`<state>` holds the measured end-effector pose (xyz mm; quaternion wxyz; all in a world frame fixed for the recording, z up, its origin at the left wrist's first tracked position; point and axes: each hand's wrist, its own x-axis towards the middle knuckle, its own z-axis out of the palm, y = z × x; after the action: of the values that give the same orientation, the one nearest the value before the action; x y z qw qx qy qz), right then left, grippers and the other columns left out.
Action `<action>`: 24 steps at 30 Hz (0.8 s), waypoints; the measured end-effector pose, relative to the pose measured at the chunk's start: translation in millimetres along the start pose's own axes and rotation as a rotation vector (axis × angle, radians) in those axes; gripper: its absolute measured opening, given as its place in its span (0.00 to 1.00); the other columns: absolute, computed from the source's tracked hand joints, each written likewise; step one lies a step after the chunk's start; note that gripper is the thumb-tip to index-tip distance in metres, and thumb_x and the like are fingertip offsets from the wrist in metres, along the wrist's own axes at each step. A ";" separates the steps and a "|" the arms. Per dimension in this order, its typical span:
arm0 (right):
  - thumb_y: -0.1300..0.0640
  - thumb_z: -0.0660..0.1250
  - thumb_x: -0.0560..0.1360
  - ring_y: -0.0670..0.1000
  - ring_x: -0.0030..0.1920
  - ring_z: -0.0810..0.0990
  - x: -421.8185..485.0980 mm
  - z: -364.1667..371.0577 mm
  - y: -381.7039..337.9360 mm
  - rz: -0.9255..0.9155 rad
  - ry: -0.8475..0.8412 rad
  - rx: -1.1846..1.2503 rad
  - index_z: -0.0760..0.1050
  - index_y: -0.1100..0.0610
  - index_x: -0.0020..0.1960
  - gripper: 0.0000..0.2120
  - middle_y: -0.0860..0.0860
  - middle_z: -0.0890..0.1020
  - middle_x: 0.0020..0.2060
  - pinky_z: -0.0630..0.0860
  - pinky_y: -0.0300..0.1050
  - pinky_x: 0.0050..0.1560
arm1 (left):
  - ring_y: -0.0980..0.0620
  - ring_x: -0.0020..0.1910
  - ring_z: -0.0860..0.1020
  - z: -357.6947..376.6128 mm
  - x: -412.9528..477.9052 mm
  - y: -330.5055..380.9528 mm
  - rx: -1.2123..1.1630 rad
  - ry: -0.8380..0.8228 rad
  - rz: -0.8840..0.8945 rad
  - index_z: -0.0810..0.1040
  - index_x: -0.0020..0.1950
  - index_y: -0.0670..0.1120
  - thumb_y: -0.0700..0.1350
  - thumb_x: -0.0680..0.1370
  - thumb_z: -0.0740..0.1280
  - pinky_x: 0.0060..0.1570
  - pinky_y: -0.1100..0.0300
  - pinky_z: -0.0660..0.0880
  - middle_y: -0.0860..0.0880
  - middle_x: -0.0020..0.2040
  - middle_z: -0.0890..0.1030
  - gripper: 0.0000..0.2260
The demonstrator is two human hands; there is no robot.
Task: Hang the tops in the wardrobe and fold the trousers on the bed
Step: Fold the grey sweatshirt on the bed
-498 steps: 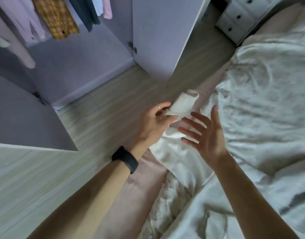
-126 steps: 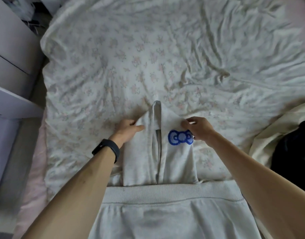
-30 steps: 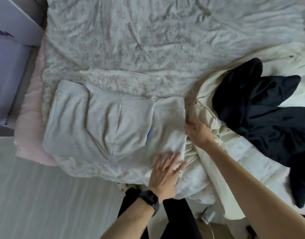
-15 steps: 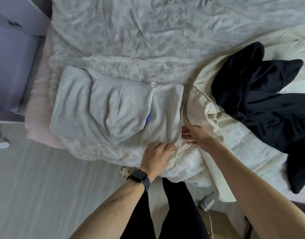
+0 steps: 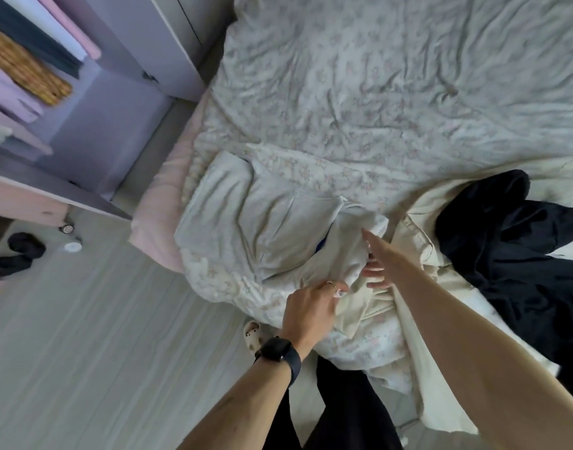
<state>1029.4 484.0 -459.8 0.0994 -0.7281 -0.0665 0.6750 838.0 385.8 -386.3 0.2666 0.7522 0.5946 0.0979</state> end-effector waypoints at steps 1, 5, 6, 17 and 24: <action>0.32 0.65 0.74 0.55 0.49 0.79 3.6 3.9 2.3 -0.025 0.029 0.073 0.76 0.59 0.59 0.31 0.55 0.81 0.50 0.77 0.51 0.50 | 0.50 0.37 0.83 -0.6 0.8 1.1 0.007 0.007 0.002 0.83 0.53 0.55 0.40 0.74 0.69 0.30 0.57 0.77 0.55 0.47 0.85 0.13; 0.44 0.76 0.71 0.52 0.35 0.75 12.7 4.4 1.7 -0.096 0.078 0.312 0.77 0.59 0.46 0.19 0.54 0.77 0.35 0.76 0.47 0.45 | 0.53 0.34 0.82 -4.3 0.5 4.7 0.018 0.035 0.015 0.84 0.51 0.57 0.39 0.71 0.71 0.26 0.61 0.77 0.57 0.42 0.86 0.15; 0.47 0.77 0.71 0.51 0.32 0.74 14.1 2.2 -0.9 -0.118 0.106 0.311 0.77 0.59 0.43 0.16 0.53 0.77 0.34 0.75 0.45 0.39 | 0.53 0.33 0.82 -5.7 1.7 4.7 0.026 0.034 0.018 0.84 0.51 0.57 0.38 0.70 0.72 0.26 0.61 0.77 0.58 0.41 0.86 0.16; 0.56 0.73 0.76 0.46 0.22 0.68 -0.3 2.2 -47.0 -0.091 0.096 0.209 0.70 0.54 0.35 0.15 0.49 0.72 0.24 0.68 0.33 0.23 | 0.51 0.44 0.83 -50.3 13.6 -9.0 -0.064 0.008 -0.134 0.80 0.60 0.54 0.45 0.77 0.67 0.42 0.56 0.78 0.53 0.46 0.86 0.12; 0.61 0.75 0.70 0.46 0.24 0.70 -43.9 52.8 -96.1 -0.280 0.197 0.125 0.76 0.58 0.35 0.09 0.51 0.76 0.25 0.67 0.35 0.25 | 0.60 0.44 0.82 -87.8 20.5 -56.0 -0.356 0.184 -0.471 0.84 0.58 0.54 0.47 0.74 0.69 0.48 0.64 0.78 0.58 0.44 0.85 0.14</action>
<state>976.9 570.1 -398.3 0.2437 -0.7668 -0.1150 0.5826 755.7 438.7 -345.2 0.3547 0.5230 0.7478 0.2038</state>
